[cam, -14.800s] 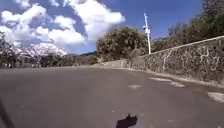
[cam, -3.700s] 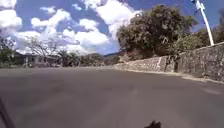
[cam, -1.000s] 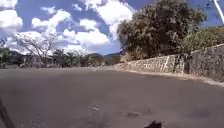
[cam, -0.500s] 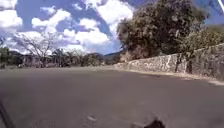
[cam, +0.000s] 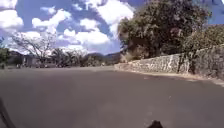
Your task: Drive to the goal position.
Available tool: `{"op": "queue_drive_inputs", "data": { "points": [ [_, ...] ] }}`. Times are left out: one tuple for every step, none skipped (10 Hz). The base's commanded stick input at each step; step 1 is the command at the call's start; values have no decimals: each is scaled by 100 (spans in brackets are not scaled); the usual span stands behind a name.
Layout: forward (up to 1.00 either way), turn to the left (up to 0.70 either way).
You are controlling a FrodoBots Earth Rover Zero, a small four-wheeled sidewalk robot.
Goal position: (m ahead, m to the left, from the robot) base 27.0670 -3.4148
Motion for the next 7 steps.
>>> {"op": "queue_drive_inputs", "data": {
  "points": [
    [50, 0],
    [50, 0],
    [50, 0],
    [50, 0],
    [50, 0],
    [50, 0],
    [50, 0]
  ]
}}
